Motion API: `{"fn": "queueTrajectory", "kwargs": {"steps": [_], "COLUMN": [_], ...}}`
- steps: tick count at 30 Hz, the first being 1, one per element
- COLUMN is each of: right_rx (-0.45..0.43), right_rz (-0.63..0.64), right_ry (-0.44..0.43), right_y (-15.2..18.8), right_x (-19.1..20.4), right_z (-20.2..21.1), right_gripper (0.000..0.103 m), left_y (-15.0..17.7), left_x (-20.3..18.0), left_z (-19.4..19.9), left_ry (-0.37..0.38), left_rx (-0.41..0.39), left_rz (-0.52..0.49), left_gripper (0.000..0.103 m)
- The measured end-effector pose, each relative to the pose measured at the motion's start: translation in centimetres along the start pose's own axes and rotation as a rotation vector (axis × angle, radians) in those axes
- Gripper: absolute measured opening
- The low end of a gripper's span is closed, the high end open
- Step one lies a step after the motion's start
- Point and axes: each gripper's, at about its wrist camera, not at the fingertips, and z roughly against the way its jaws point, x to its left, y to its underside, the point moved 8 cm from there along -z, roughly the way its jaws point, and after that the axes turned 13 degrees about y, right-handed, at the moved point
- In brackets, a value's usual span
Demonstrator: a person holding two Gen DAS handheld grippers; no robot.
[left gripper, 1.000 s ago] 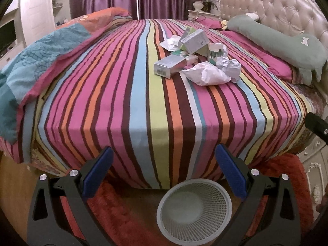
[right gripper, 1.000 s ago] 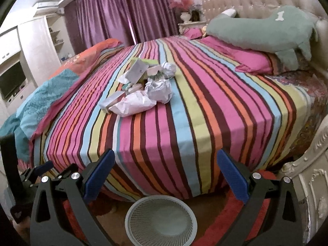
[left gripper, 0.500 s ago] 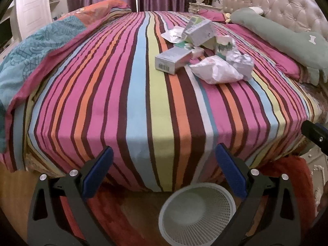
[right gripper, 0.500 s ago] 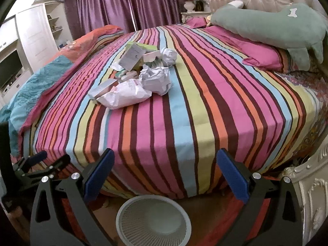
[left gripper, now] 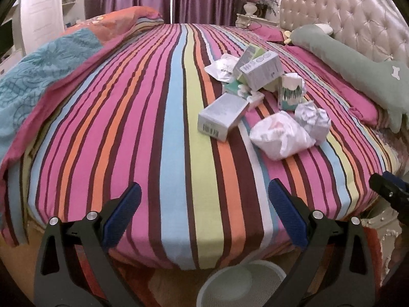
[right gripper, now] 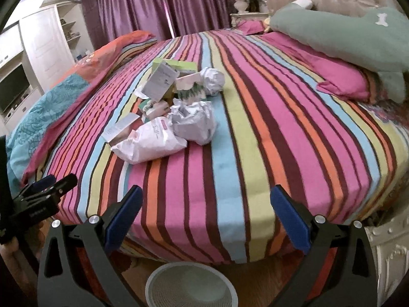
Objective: Collect trash
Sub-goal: 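Grasp the white printed box with the left tool while the right tool grasps crumpled paper, then carry the box and crumpled paper down over the white wastebasket with both tools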
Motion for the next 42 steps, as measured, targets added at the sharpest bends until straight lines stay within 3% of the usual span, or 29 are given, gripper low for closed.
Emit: {"fn": "queueTrajectory", "kwargs": {"steps": [13, 23, 31, 32, 33, 35, 36, 38, 42], "right_rx": [0.052, 0.081, 0.137, 0.142, 0.148, 0.165, 0.171, 0.196, 0.188], "right_rz": [-0.002, -0.01, 0.002, 0.002, -0.001, -0.01, -0.015, -0.023, -0.01], "right_ry": [-0.08, -0.063, -0.056, -0.056, -0.056, -0.062, -0.067, -0.111, -0.115], "right_y": [-4.1, -6.6, -6.5, -6.3, -6.3, -6.3, -6.2, -6.0, -6.1], "right_x": [2.5, 3.0, 3.3, 3.3, 3.3, 3.2, 3.2, 3.5, 3.9], "right_z": [-4.9, -8.8, -11.6, -11.8, -12.0, -12.5, -12.7, -13.0, -12.4], "right_gripper": [0.095, 0.095, 0.094, 0.093, 0.092, 0.09, 0.086, 0.067, 0.058], "left_y": [-5.9, -7.7, -8.1, -8.1, -8.0, -7.7, -7.7, -8.0, -8.3], "left_x": [1.6, 1.1, 0.5, 0.6, 0.6, 0.7, 0.9, 1.0, 1.3], "left_z": [-5.5, -10.6, -13.9, -14.3, -14.7, -15.4, -15.7, -15.8, -15.8], "left_ry": [0.047, 0.108, 0.077, 0.07, 0.065, 0.072, 0.06, 0.045, 0.044], "left_rx": [0.056, 0.125, 0.186, 0.199, 0.215, 0.252, 0.258, 0.256, 0.25], "left_rz": [-0.048, -0.048, -0.097, -0.104, -0.108, -0.096, -0.093, -0.1, -0.07], "left_gripper": [0.096, 0.096, 0.096, 0.091, 0.076, 0.058, 0.056, 0.051, 0.05]}}
